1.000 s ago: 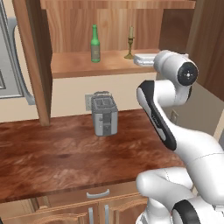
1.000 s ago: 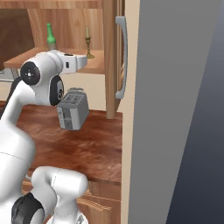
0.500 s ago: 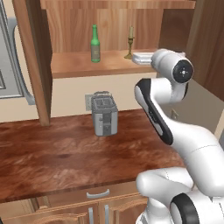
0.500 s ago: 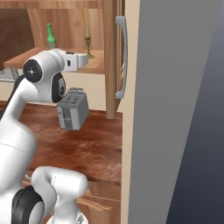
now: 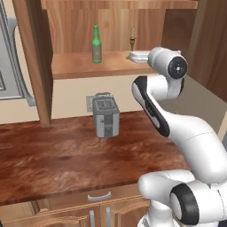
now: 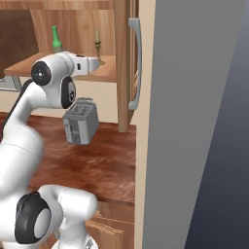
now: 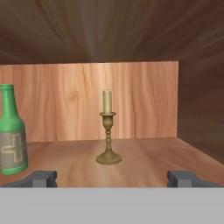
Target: Get the candle and the beer from the cabinet and move them to the dining counter.
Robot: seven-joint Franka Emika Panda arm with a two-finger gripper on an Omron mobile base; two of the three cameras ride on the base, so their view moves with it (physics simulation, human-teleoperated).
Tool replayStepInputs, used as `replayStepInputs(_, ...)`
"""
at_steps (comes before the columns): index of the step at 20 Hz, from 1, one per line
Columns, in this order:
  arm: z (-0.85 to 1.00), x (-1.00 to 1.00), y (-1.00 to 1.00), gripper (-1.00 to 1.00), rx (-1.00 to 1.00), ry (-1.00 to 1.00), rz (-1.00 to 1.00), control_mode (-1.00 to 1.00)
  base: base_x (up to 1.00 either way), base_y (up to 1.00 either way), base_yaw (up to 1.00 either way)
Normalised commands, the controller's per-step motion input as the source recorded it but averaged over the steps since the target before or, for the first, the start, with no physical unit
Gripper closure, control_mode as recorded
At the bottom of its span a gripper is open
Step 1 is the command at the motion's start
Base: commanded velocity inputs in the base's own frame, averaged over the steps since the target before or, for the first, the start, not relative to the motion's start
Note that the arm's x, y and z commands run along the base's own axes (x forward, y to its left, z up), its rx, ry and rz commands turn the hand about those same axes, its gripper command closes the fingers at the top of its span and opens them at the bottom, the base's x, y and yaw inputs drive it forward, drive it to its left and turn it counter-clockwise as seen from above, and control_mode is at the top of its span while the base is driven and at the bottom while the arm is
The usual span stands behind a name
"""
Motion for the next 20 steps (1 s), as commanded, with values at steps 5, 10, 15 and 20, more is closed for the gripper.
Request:
replayStepInputs(5, 0.0, 0.27, 0.02, -1.0, 0.0, 0.04, 0.0, -1.0, 0.0, 0.0, 0.0)
replayStepInputs(10, 0.05, 0.26, -0.04, -1.0, 0.0, 0.02, 0.0, -1.0, 0.0, 0.0, 0.0)
replayStepInputs(15, 0.16, 0.29, 0.0, -1.0, 0.0, 0.05, 0.0, -1.0, 0.0, 0.0, 0.0)
replayStepInputs(20, 0.02, 0.35, 0.08, -1.0, 0.0, 0.09, 0.0, -1.0, 0.0, 0.0, 0.0)
